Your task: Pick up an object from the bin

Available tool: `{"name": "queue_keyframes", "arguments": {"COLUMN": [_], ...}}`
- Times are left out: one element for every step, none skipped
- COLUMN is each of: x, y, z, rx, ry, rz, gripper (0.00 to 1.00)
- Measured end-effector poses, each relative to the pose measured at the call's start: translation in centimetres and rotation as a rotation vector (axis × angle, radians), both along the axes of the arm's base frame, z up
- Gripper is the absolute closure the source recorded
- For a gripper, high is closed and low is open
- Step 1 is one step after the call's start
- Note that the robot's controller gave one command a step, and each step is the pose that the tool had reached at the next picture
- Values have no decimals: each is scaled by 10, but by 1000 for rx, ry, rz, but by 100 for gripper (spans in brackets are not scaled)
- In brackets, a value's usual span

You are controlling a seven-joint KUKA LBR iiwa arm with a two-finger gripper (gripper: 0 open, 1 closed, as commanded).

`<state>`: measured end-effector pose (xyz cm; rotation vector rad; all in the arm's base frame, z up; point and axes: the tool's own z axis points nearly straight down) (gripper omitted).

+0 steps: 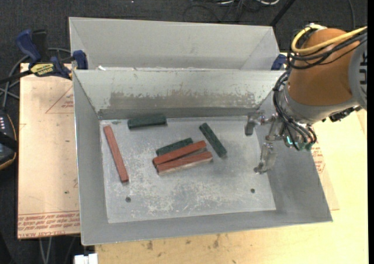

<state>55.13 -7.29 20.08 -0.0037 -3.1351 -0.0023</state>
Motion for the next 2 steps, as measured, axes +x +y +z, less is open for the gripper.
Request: {"name": "queue_keyframes", "arguments": {"x": [38, 4], "y": [72, 178], "z": [-135, -130], "rx": [2, 4], "ry": [-5, -6], "rz": [95, 302], "gripper": [0, 0]}}
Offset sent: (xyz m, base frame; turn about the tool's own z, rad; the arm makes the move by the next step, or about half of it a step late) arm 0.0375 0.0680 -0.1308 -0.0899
